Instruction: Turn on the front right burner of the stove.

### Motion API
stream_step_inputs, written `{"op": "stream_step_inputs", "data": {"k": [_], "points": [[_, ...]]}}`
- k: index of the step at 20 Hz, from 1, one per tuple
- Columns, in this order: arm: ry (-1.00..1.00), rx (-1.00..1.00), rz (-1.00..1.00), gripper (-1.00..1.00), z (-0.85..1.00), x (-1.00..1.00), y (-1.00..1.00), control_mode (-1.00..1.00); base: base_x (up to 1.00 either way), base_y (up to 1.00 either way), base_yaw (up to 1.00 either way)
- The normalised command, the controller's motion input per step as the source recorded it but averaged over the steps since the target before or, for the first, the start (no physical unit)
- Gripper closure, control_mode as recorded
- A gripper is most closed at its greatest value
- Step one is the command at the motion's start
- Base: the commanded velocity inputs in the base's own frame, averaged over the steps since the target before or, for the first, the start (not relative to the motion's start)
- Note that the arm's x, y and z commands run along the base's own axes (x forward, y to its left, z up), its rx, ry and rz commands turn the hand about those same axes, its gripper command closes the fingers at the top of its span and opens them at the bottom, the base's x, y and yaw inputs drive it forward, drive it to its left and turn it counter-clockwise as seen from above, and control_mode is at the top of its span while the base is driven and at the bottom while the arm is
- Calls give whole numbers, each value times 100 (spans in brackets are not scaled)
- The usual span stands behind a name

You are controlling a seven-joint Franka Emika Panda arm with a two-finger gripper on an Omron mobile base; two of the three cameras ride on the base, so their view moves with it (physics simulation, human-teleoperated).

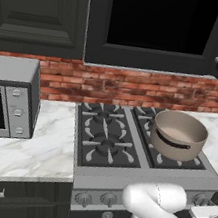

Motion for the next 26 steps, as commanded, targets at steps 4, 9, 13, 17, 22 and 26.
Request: {"op": "stream_step_inputs", "data": {"k": [4,9,13,17,22,26], "points": [[2,1,0,100,-7,12,0,-100,0,0,0],[2,0,0,100,0,0,-1,-100,0,0,0],[0,0,0,100,0,0,0,-100,0,0,0],[-8,-10,3,100,-3,6,0,-100,0,0,0],[-7,-37,1,100,-17,7,0,-100,0,0,0],[-1,-49,0,100,-21,14,0,-100,0,0,0]]}}
